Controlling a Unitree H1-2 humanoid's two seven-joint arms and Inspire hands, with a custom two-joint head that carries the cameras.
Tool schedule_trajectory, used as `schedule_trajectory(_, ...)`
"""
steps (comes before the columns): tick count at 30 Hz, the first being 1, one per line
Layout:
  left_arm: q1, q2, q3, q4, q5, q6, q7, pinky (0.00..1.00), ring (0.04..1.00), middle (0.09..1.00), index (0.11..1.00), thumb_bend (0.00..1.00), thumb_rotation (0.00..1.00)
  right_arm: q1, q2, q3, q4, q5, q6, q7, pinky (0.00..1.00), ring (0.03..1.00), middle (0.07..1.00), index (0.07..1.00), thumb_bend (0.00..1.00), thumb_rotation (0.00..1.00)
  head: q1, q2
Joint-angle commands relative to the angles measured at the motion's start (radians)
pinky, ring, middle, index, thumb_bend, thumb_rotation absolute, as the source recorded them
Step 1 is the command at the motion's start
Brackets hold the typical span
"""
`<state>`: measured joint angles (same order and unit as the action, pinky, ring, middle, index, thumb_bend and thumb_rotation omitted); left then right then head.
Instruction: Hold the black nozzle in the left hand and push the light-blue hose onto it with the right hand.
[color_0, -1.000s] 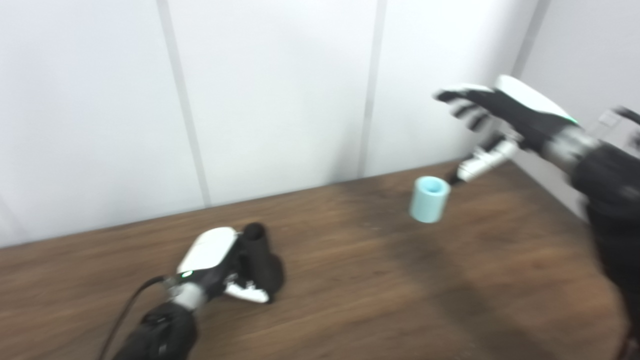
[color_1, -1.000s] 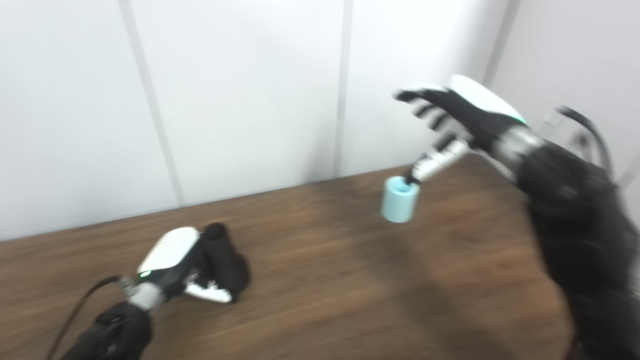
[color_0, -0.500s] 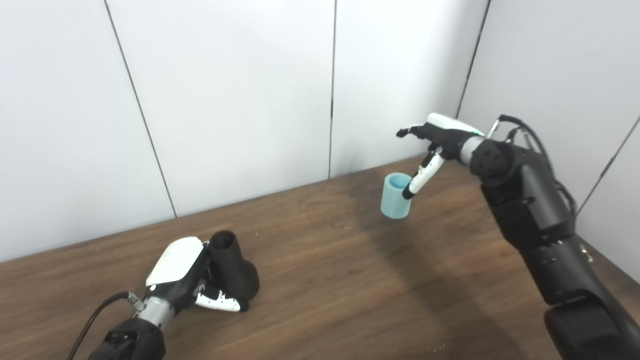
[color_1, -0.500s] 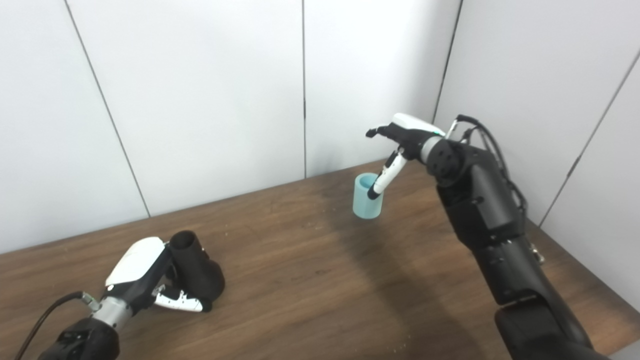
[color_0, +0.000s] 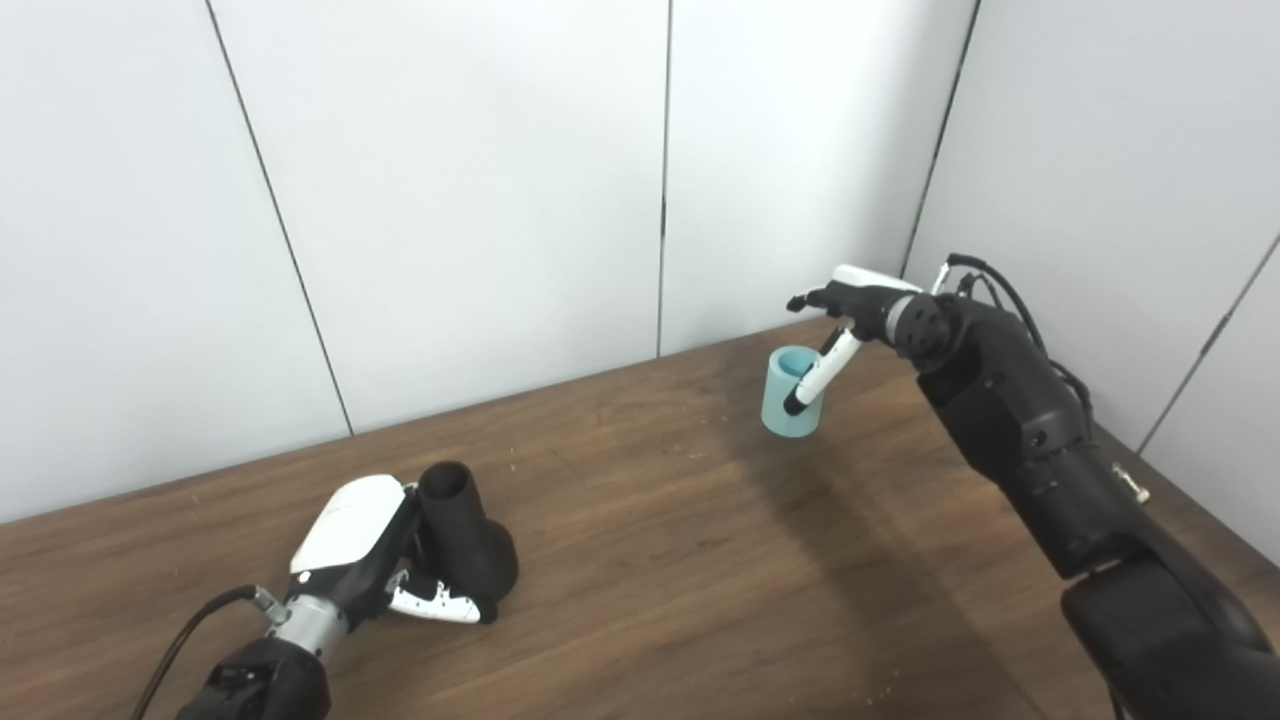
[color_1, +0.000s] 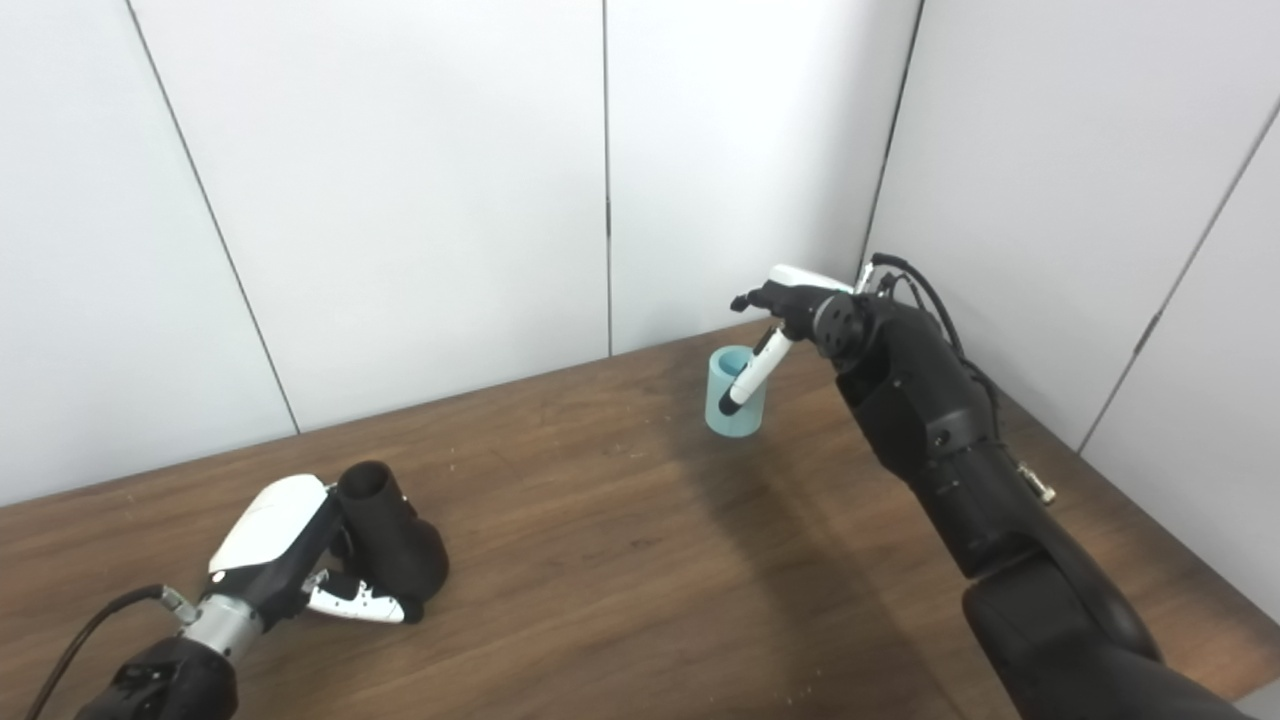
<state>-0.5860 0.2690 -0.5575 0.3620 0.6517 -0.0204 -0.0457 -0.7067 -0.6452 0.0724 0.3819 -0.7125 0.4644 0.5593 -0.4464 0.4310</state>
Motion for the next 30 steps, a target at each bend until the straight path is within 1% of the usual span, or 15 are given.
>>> schedule_trajectory(1,0.1,0.063,-0.044,0.078,0.061,0.048,-0.093,0.46,0.472,0.452,0.487,0.53,0.0,-0.058,-0.023,0.0,0.0,0.019,-0.021,-0.062,0.88,0.804,0.942,0.914,0.91,0.17,0.001,0.002)
schedule_trajectory(2,0.101,0.063,-0.045,0.08,0.061,0.049,-0.092,0.46,0.472,0.451,0.487,0.53,0.0,-0.055,-0.019,0.001,0.005,0.028,-0.023,-0.081,0.85,0.791,0.928,0.909,0.91,0.17,0.001,0.002)
schedule_trajectory(3,0.101,0.063,-0.045,0.082,0.062,0.048,-0.091,0.46,0.472,0.451,0.487,0.53,0.0,-0.051,-0.014,0.002,0.011,0.037,-0.027,-0.103,0.77,0.79,0.91,0.902,0.91,0.17,0.001,0.003)
schedule_trajectory(5,0.102,0.063,-0.045,0.086,0.063,0.048,-0.088,0.46,0.472,0.452,0.487,0.53,0.0,-0.046,-0.006,0.006,0.021,0.052,-0.035,-0.14,0.73,0.801,0.887,0.892,0.91,0.15,0.001,0.005)
schedule_trajectory(6,0.103,0.063,-0.045,0.085,0.063,0.049,-0.089,0.45,0.471,0.455,0.486,0.53,0.0,-0.044,-0.003,0.007,0.03,0.06,-0.041,-0.16,0.69,0.801,0.868,0.88,0.9,0.13,0.001,0.005)
schedule_trajectory(9,0.105,0.064,-0.044,0.076,0.063,0.054,-0.092,0.42,0.465,0.454,0.487,0.53,0.0,-0.04,0.001,0.017,0.048,0.077,-0.053,-0.198,0.64,0.779,0.845,0.865,0.9,0.12,0.002,0.007)
schedule_trajectory(10,0.106,0.065,-0.044,0.074,0.063,0.056,-0.094,0.42,0.462,0.452,0.487,0.53,0.0,-0.04,0.001,0.021,0.051,0.082,-0.054,-0.206,0.61,0.75,0.835,0.859,0.89,0.11,0.002,0.007)
schedule_trajectory(11,0.107,0.065,-0.043,0.069,0.063,0.058,-0.095,0.41,0.462,0.452,0.487,0.53,0.0,-0.038,0.001,0.025,0.053,0.087,-0.056,-0.213,0.6,0.743,0.832,0.858,0.88,0.11,0.006,0.014)
schedule_trajectory(12,0.108,0.065,-0.044,0.066,0.064,0.061,-0.096,0.42,0.458,0.442,0.488,0.53,0.0,-0.035,0.003,0.026,0.055,0.095,-0.059,-0.222,0.59,0.714,0.816,0.848,0.87,0.1,0.006,0.014)
schedule_trajectory(15,0.112,0.067,-0.044,0.055,0.066,0.064,-0.099,0.45,0.457,0.434,0.489,0.53,0.0,-0.028,0.005,0.033,0.056,0.111,-0.059,-0.238,0.61,0.713,0.794,0.83,0.87,0.09,0.007,0.018)
schedule_trajectory(17,0.114,0.069,-0.043,0.05,0.064,0.065,-0.102,0.46,0.458,0.436,0.489,0.53,0.0,-0.024,0.006,0.04,0.057,0.119,-0.059,-0.246,0.62,0.722,0.789,0.822,0.87,0.09,0.008,0.022)
schedule_trajectory(20,0.114,0.071,-0.043,0.047,0.062,0.066,-0.106,0.45,0.452,0.431,0.489,0.53,0.0,-0.017,0.005,0.05,0.051,0.124,-0.061,-0.258,0.63,0.729,0.774,0.807,0.86,0.09,0.009,0.028)
schedule_trajectory(23,0.116,0.07,-0.045,0.048,0.063,0.064,-0.104,0.42,0.42,0.409,0.488,0.52,0.0,-0.014,0.001,0.065,0.053,0.119,-0.067,-0.269,0.66,0.737,0.724,0.771,0.82,0.07,0.008,0.029)
schedule_trajectory(26,0.118,0.073,-0.045,0.042,0.063,0.063,-0.106,0.41,0.414,0.408,0.487,0.52,0.0,-0.013,-0.004,0.079,0.052,0.117,-0.064,-0.274,0.66,0.738,0.698,0.736,0.81,0.06,0.008,0.033)
schedule_trajectory(30,0.118,0.076,-0.043,0.045,0.059,0.057,-0.103,0.4,0.415,0.416,0.488,0.53,0.0,-0.005,-0.011,0.099,0.043,0.102,-0.051,-0.273,0.66,0.736,0.672,0.66,0.8,0.05,0.008,0.04)
